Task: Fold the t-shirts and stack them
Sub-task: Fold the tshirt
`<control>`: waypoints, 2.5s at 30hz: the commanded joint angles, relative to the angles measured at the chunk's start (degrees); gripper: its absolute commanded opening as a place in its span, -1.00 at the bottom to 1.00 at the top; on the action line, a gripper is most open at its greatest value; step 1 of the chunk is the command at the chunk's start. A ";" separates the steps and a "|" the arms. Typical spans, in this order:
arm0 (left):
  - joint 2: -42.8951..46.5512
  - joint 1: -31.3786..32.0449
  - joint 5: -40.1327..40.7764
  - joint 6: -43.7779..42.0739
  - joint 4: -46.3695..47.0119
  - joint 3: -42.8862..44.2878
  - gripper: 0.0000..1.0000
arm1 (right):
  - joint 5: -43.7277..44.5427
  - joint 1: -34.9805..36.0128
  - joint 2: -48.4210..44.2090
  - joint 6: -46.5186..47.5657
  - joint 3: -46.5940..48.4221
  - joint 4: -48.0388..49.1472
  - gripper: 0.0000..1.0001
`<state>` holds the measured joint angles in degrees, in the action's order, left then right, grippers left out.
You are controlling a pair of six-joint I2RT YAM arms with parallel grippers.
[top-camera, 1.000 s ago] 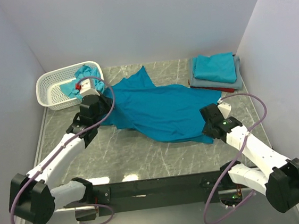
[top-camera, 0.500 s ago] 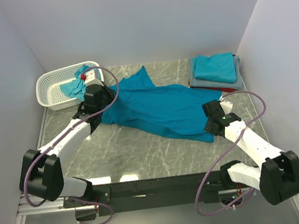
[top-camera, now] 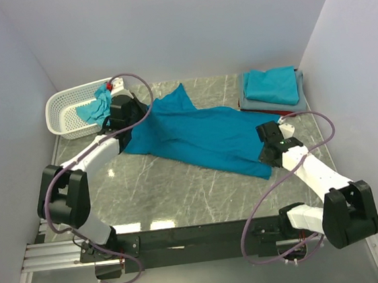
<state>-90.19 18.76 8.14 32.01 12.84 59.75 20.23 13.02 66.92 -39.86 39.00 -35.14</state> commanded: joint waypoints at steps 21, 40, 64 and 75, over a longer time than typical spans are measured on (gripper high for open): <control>-14.22 -2.94 -7.70 -3.09 4.82 12.76 -0.99 | 3.15 -2.38 4.45 0.74 2.48 3.32 -1.00; -13.25 -3.30 -7.00 -1.60 8.61 12.32 -0.99 | 3.59 -4.23 2.69 2.50 3.01 4.28 -1.00; -18.61 -3.47 -5.77 -2.92 5.88 17.77 -0.98 | 3.59 -6.42 15.70 5.93 9.95 7.01 -0.76; -15.63 -3.03 -7.44 -2.92 5.53 16.21 0.73 | 1.49 -5.37 3.59 7.86 11.55 3.75 0.20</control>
<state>-109.40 15.55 1.30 29.34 16.58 78.17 22.68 7.03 75.66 -33.12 51.27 -31.40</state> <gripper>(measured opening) 0.856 0.599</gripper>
